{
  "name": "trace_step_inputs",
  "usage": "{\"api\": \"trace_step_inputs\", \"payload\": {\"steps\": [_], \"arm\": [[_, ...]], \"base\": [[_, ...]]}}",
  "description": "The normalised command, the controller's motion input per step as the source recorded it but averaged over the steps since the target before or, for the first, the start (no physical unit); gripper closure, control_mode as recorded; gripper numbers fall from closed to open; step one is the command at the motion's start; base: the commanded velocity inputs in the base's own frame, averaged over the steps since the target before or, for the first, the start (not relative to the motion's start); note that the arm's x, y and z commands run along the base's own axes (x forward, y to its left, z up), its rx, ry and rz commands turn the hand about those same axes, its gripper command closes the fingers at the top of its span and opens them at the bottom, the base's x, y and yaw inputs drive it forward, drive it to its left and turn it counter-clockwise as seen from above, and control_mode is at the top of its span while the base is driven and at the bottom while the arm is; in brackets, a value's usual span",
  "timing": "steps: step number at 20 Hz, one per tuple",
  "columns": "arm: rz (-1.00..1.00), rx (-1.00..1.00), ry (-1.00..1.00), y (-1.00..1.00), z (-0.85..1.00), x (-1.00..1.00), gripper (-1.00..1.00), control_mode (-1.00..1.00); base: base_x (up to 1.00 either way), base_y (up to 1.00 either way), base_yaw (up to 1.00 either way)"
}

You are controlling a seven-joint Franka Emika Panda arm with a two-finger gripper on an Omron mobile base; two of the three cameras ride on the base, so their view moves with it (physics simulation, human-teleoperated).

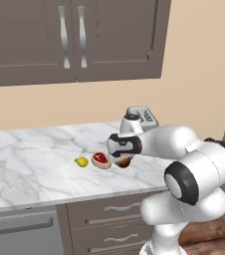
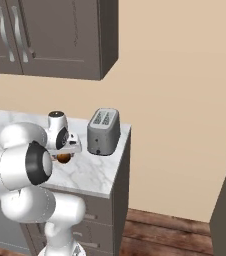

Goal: Open the fridge, remove the orange, lemon, and steak, and place them on any counter.

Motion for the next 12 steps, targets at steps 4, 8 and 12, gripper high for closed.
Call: {"api": "trace_step_inputs", "payload": {"steps": [4,8,12], "arm": [[0.0,0.0,0.0,0.0,-0.09,0.3,-1.0,-1.0],[0.0,0.0,0.0,0.0,-0.06,0.21,-1.0,-1.0],[0.0,0.0,-0.02,0.0,0.0,0.03,-1.0,-1.0]], "base": [[0.0,0.0,0.0],[0.0,0.0,0.0],[0.0,0.0,0.0]]}}
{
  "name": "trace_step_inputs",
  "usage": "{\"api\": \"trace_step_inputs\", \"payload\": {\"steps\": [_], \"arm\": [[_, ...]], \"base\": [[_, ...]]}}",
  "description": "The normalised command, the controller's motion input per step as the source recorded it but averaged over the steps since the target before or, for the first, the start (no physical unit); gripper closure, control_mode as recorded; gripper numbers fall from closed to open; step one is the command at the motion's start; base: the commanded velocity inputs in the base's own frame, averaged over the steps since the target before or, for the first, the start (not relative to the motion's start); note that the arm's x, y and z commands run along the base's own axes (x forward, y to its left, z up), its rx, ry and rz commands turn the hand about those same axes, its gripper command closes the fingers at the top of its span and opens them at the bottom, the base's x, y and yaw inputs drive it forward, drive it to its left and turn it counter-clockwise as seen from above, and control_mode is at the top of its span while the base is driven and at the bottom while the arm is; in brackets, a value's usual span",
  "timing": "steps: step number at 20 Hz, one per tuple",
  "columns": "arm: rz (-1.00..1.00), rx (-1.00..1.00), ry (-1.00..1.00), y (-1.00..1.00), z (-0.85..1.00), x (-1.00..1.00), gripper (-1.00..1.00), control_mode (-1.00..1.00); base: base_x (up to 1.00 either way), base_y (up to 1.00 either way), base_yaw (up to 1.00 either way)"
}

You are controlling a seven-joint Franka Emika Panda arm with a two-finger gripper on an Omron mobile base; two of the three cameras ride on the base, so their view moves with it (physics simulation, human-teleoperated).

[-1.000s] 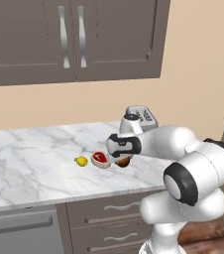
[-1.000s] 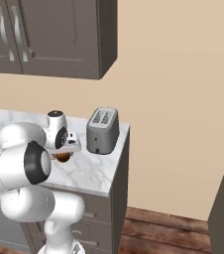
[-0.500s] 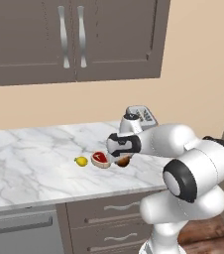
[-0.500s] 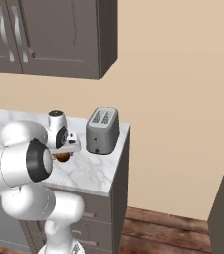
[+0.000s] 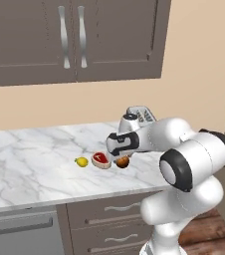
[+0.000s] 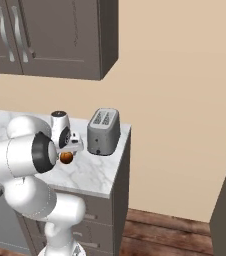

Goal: Open the fridge, remove the orange, lemon, and steak, and place them on any counter.

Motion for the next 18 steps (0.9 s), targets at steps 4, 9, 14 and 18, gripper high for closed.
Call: {"api": "trace_step_inputs", "payload": {"steps": [4,9,14,18], "arm": [[0.0,0.0,-0.09,0.0,0.0,0.0,-1.0,-1.0],[0.0,0.0,-0.08,0.0,0.31,-0.15,-1.0,-1.0],[-0.02,0.03,-0.05,0.0,0.79,-0.68,-1.0,-1.0],[-0.07,0.1,0.0,-0.05,0.98,-0.57,-1.0,-1.0]], "base": [[0.0,0.0,0.0],[0.0,0.0,0.0],[0.0,0.0,0.0],[0.0,0.0,0.0]]}}
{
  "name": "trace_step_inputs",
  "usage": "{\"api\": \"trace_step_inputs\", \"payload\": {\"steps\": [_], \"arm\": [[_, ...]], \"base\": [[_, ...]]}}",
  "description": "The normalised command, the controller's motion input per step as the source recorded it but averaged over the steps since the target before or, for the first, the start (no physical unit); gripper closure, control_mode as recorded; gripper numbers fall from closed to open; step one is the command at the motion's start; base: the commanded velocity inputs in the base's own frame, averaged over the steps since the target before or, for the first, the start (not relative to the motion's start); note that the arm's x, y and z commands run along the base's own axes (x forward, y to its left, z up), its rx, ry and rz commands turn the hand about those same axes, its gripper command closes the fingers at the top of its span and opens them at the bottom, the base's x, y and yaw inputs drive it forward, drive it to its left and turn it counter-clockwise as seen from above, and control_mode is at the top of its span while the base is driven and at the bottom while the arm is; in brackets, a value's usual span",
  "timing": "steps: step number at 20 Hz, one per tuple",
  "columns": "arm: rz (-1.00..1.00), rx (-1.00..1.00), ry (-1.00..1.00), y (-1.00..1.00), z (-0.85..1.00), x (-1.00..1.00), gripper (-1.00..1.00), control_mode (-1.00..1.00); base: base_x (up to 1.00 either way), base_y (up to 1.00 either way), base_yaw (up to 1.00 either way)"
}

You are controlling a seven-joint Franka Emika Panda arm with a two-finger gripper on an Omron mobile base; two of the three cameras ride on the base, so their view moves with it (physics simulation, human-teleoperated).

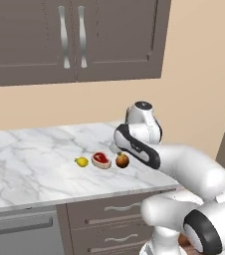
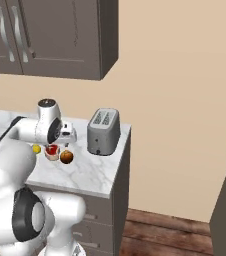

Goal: Open the fridge, remove the orange, lemon, and steak, and place them on any counter.

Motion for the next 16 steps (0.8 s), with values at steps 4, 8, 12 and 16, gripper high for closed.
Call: {"api": "trace_step_inputs", "payload": {"steps": [4,8,12,16], "arm": [[-0.08,0.13,0.0,-0.18,1.0,-0.68,-1.0,-1.0],[-0.08,0.13,0.0,-0.24,0.93,-0.94,-1.0,-1.0],[-0.08,0.13,0.0,-0.22,0.88,-0.88,-1.0,-1.0],[-0.07,0.1,0.0,-0.23,0.96,-0.67,-1.0,-1.0]], "base": [[0.0,0.0,0.0],[0.0,0.0,0.0],[0.0,0.0,0.0],[0.0,0.0,0.0]]}}
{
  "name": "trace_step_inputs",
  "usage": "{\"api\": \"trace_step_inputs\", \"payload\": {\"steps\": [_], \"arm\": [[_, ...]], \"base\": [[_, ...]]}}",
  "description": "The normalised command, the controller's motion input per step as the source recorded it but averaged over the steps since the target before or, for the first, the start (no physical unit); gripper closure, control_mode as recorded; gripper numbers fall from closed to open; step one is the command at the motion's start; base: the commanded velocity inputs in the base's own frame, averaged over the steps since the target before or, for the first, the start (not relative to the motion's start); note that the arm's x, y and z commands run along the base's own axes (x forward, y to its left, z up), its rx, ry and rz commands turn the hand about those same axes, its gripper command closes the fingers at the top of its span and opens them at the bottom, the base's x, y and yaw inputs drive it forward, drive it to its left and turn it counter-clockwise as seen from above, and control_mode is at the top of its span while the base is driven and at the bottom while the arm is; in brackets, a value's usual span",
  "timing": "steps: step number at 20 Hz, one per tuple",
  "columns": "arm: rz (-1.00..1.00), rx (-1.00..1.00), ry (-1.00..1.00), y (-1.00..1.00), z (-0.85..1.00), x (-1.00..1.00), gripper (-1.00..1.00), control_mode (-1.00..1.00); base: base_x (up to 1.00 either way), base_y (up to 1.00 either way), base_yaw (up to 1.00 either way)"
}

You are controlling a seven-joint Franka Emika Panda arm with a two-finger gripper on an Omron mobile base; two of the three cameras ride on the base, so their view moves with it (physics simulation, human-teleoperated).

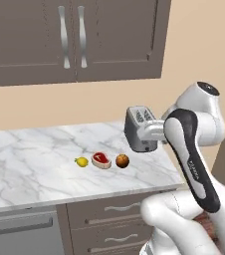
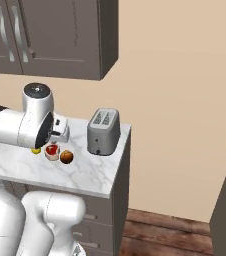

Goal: Open the fridge, remove the orange, lemon, and steak, and place them on any counter.

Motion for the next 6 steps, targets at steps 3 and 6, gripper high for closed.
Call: {"api": "trace_step_inputs", "payload": {"steps": [3,6], "arm": [[-0.07,0.05,0.0,-0.21,0.71,-0.69,-1.0,-1.0],[-0.08,0.04,0.0,-0.24,0.5,-0.67,-1.0,-1.0]], "base": [[0.0,0.0,0.0],[0.0,0.0,0.0]]}}
